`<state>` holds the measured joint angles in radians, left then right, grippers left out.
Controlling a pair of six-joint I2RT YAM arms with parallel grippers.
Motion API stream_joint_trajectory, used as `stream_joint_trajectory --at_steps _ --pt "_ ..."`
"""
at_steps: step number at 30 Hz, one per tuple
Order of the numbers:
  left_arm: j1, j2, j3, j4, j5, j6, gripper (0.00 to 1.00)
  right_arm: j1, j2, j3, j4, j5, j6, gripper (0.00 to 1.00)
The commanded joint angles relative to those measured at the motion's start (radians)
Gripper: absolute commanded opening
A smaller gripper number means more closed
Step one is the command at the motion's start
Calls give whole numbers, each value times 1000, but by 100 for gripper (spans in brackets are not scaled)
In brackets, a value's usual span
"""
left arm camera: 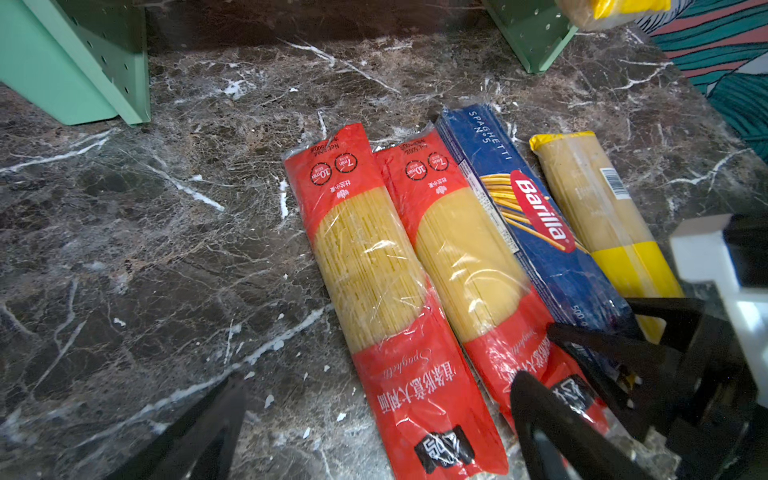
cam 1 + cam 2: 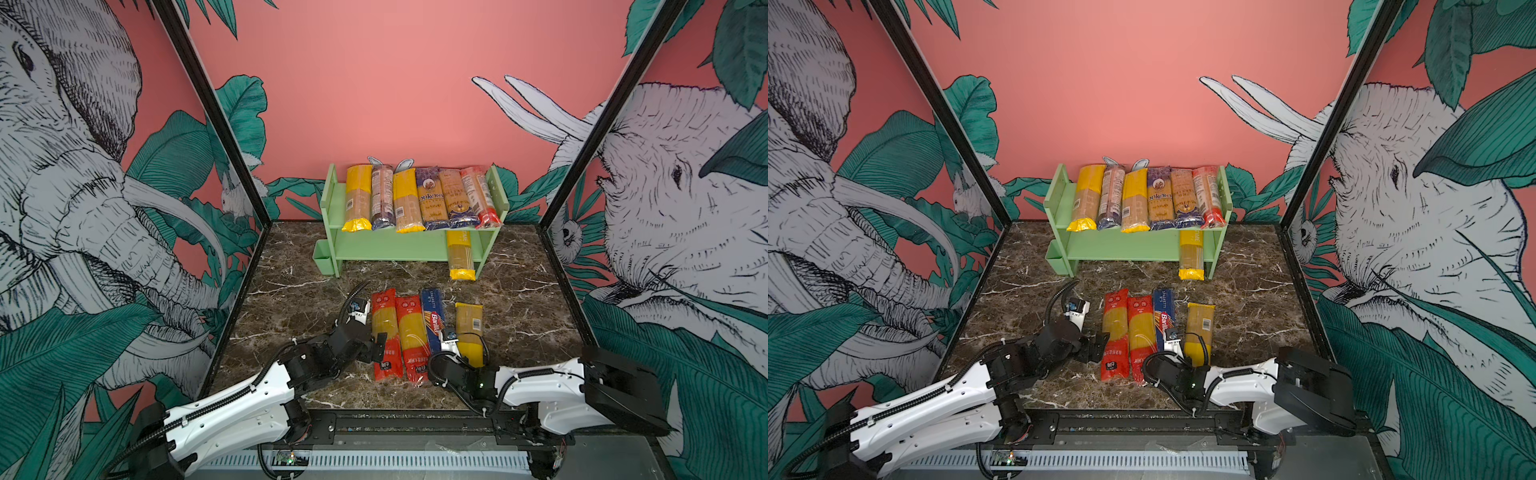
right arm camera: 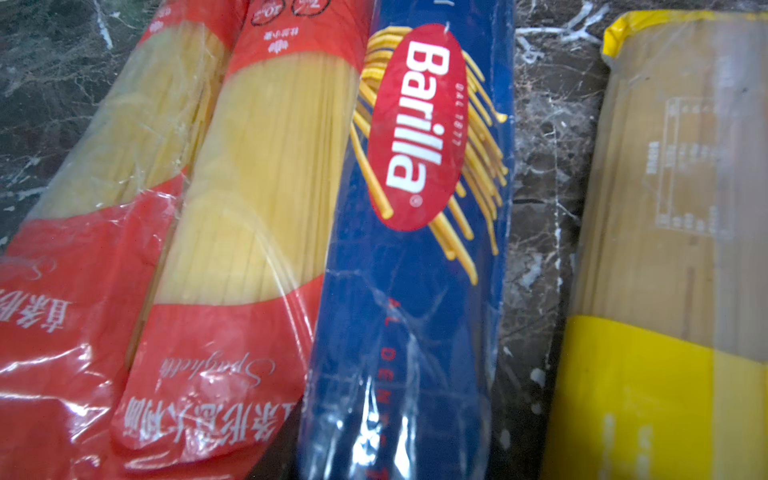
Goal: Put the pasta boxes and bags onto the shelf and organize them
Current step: 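Lower the right gripper onto the blue Barilla box and close on it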
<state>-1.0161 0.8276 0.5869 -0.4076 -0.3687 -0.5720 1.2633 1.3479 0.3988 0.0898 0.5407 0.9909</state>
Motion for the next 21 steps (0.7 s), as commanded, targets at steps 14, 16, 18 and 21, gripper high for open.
stream_joint_trajectory --at_steps 14,16,18,21 --pt "-6 -49 57 -68 -53 24 99 -42 -384 -133 -294 12 -66 44" --pt "-6 -43 59 -66 -51 26 99 -52 -382 -146 -293 10 -58 50" --pt "-6 -38 63 -65 -50 26 99 -60 -373 -154 -284 5 -60 54" --pt "-6 -35 67 -66 -47 29 99 -75 -366 -166 -257 -10 -68 63"
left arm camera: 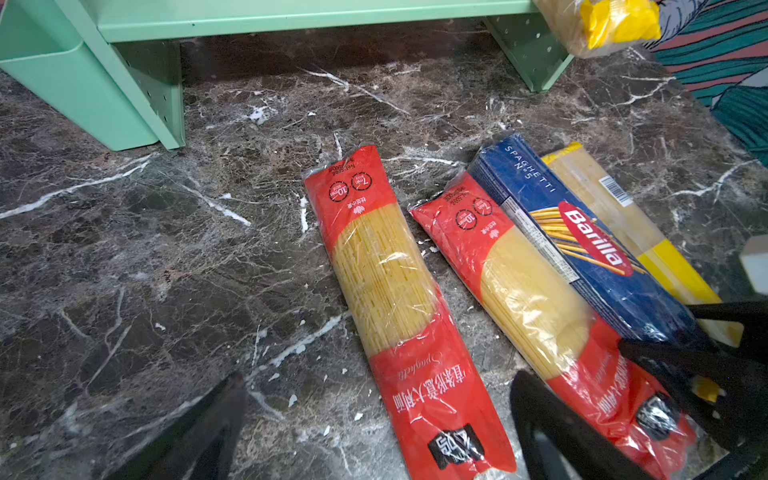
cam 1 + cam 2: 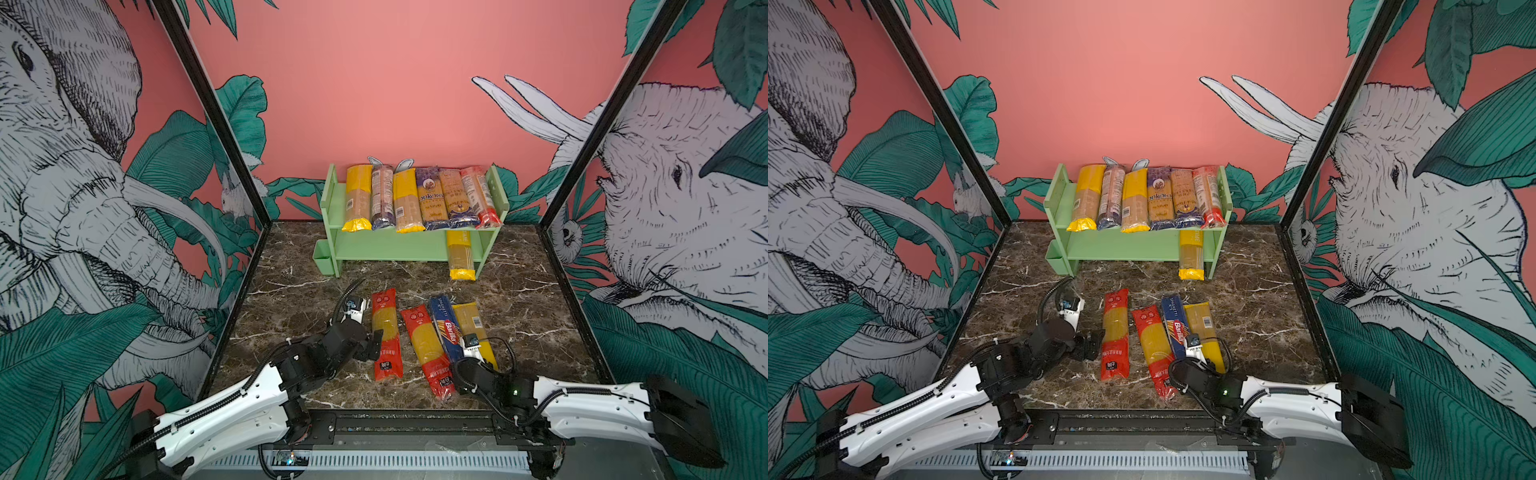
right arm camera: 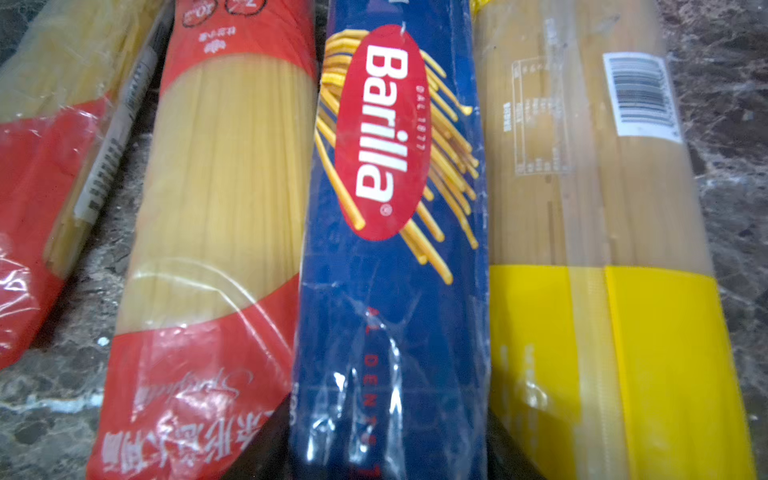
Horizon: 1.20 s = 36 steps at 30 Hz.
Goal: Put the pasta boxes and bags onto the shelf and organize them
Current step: 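Lower the right gripper onto the blue Barilla box and close on it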
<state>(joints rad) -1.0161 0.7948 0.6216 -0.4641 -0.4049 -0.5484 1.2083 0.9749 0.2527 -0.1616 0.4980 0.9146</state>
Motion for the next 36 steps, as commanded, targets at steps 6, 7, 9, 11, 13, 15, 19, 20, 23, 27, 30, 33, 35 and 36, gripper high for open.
stream_joint_trajectory --at_steps 6,7,9,11,13,15,19,20,23,27,30,33,35,36 --pt "-6 -2 42 -19 -13 5 99 -61 -26 -42 26 12 -19 70" --pt "-6 -2 43 -19 -13 5 99 -67 -40 -45 26 10 -24 70" --pt "-5 -1 43 -19 -10 2 99 -84 -73 -52 16 5 -36 71" --pt "-6 2 44 -16 -10 2 99 -103 -105 -56 -7 0 -46 71" --pt "-6 5 46 -15 -8 2 99 -119 -137 -58 -30 -7 -56 72" --pt "-6 13 51 -13 -8 5 99 -132 -169 -60 -48 -17 -70 72" --pt "-6 27 59 -6 -6 9 99 -144 -197 -56 -79 -18 -88 73" --pt "-6 32 61 -3 -5 10 99 -150 -194 -55 -83 -21 -94 73" --pt "-6 45 67 3 0 13 99 -155 -157 -52 -76 -40 -105 74" --pt "-6 57 77 1 -2 16 99 -156 -70 -53 -18 -82 -113 74" --pt "-6 57 76 2 -4 16 99 -155 -10 -62 22 -98 -112 76" --pt "-6 58 79 -1 -5 17 99 -152 28 -77 64 -107 -106 78" --pt "-6 60 83 -4 -5 16 99 -151 41 -84 72 -104 -97 78" --pt "-6 60 84 -6 -5 17 99 -151 42 -84 71 -103 -94 78"
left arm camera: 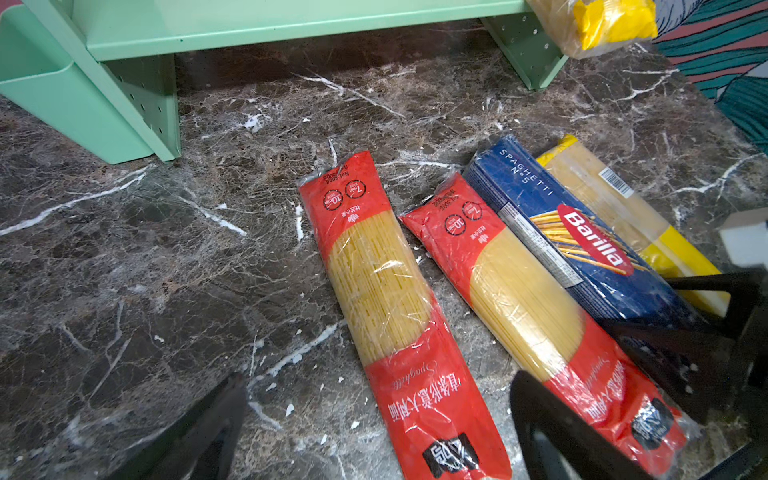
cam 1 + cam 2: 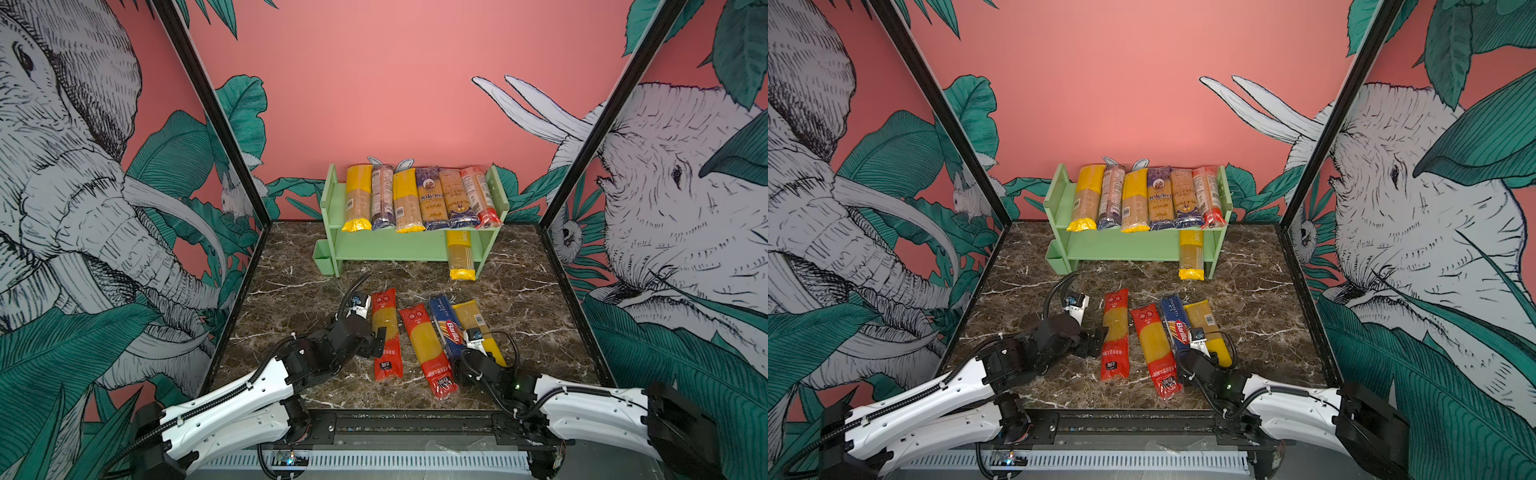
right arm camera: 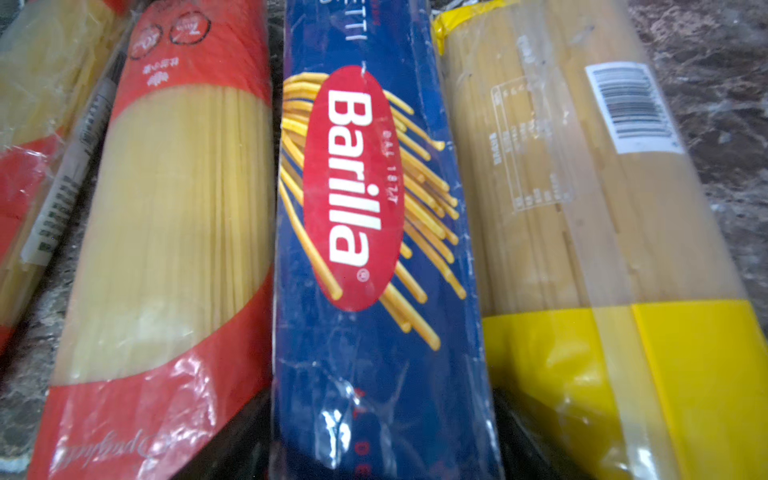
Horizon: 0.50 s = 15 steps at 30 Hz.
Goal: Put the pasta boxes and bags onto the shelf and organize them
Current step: 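Lower the right gripper onto the blue Barilla box and close on it, then lift the Barilla box upright toward the lower shelf with the right gripper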
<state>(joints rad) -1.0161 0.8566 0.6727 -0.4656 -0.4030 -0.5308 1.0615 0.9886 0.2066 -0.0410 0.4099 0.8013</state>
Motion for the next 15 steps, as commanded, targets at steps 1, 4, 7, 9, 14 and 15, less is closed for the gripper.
stream_joint_trajectory --at_steps 1,4,7,9,14,15 --pt "-6 -2 33 -5 -6 -4 99 -5 28 -43 -49 -13 20 78" --pt "-6 -4 32 -4 -5 -6 99 -4 39 -32 -77 7 27 78" --pt "-5 -6 32 -4 -2 -9 99 -5 87 -13 -95 6 37 77" --pt "-6 -12 33 -10 -3 -13 99 -5 119 -6 -90 4 48 62" --pt "-6 -34 26 -26 -16 -17 99 -2 154 4 -68 -6 35 27" --pt "-6 -38 28 -31 -20 -15 99 -3 149 5 -67 -10 34 23"
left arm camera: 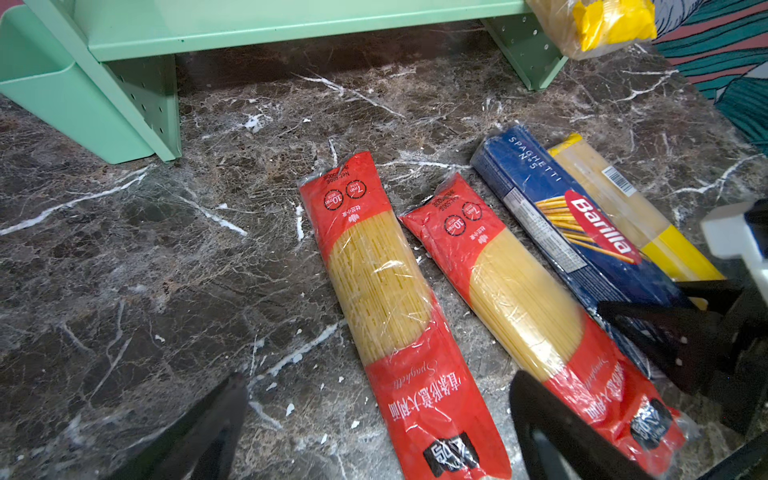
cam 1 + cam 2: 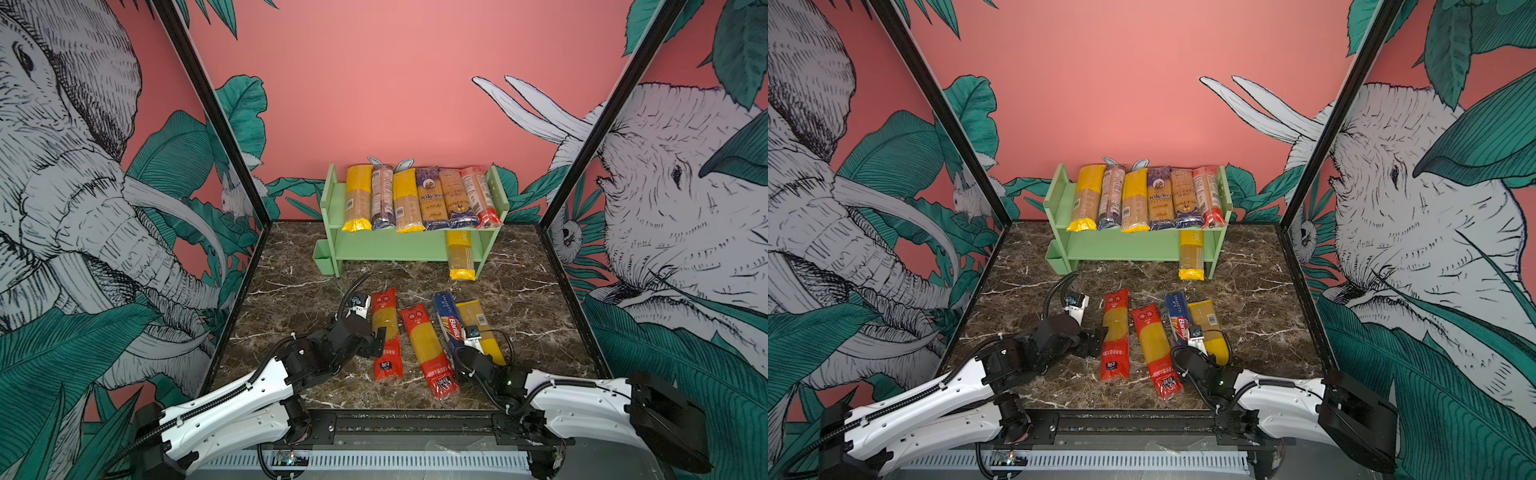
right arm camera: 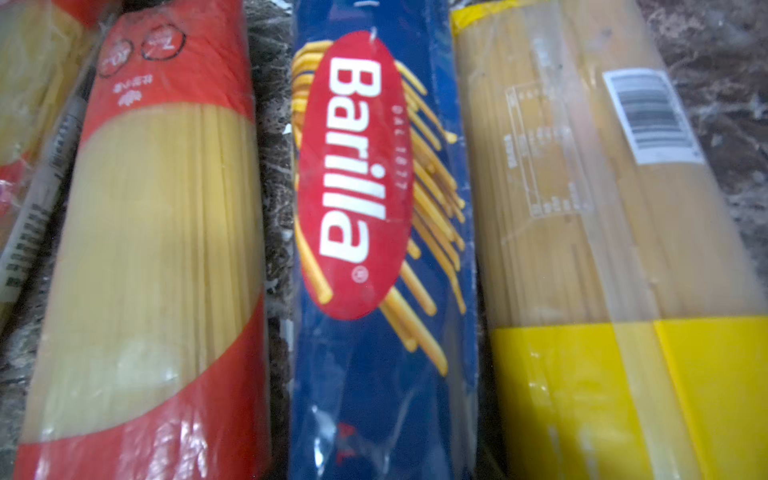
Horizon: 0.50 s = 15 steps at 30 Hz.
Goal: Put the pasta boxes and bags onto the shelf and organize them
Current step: 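Lift the Barilla box upright toward the lower shelf with the right gripper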
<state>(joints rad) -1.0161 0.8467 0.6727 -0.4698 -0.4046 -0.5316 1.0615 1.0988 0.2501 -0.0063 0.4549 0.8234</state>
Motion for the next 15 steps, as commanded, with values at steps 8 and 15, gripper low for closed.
stream_joint_trajectory --at_steps 8,15 --pt "-6 -56 36 -55 -47 -8 99 34 -134 3 -168 -69 -2 9" --pt "-6 -58 39 -56 -60 1 99 61 -224 125 -272 -61 -54 0"
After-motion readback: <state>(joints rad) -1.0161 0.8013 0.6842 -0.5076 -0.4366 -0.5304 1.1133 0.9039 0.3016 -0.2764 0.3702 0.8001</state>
